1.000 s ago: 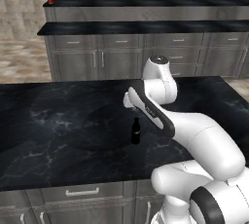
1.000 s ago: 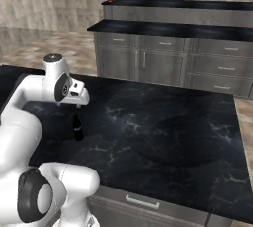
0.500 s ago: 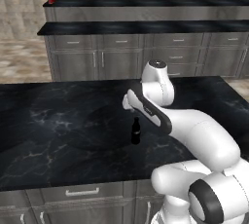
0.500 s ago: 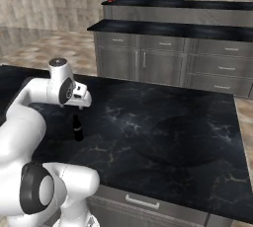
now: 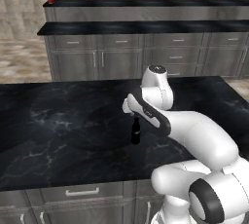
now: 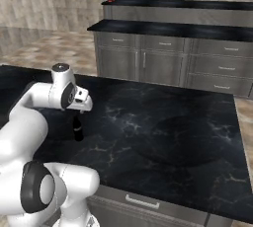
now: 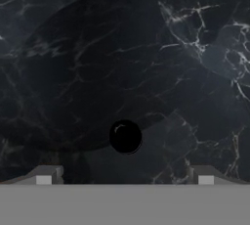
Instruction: Move the drinks to the dining counter.
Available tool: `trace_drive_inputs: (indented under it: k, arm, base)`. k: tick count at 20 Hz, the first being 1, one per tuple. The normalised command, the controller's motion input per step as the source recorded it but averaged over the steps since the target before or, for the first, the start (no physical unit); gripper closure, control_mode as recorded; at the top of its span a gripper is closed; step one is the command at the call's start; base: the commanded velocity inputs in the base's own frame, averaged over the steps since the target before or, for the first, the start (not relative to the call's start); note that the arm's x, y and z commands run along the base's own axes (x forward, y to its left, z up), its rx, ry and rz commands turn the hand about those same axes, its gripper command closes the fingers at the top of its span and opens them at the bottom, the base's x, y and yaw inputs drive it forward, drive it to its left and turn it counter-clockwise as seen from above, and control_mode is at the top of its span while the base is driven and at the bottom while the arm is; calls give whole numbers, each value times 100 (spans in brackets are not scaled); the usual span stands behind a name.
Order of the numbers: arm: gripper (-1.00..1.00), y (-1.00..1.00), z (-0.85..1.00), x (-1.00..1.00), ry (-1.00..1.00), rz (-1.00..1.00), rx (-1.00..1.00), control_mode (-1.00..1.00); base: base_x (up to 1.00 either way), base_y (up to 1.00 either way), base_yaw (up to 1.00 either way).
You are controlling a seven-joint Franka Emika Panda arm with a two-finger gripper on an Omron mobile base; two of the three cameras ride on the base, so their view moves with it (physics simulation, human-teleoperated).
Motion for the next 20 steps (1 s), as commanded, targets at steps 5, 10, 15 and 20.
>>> trace_drive_inputs:
  k: [5,10,15,20]
  arm:
    - [-100,0,-15,5,0,0,0,-100]
    - [-100,1,-13,19,0,0,0,-100]
    - [-100,2,-12,18,0,0,0,-100]
    - [-100,5,-12,1,0,0,0,-100]
  base:
    - [0,0,0]
    - [0,0,0]
    - [0,0,0]
    - [0,0,0]
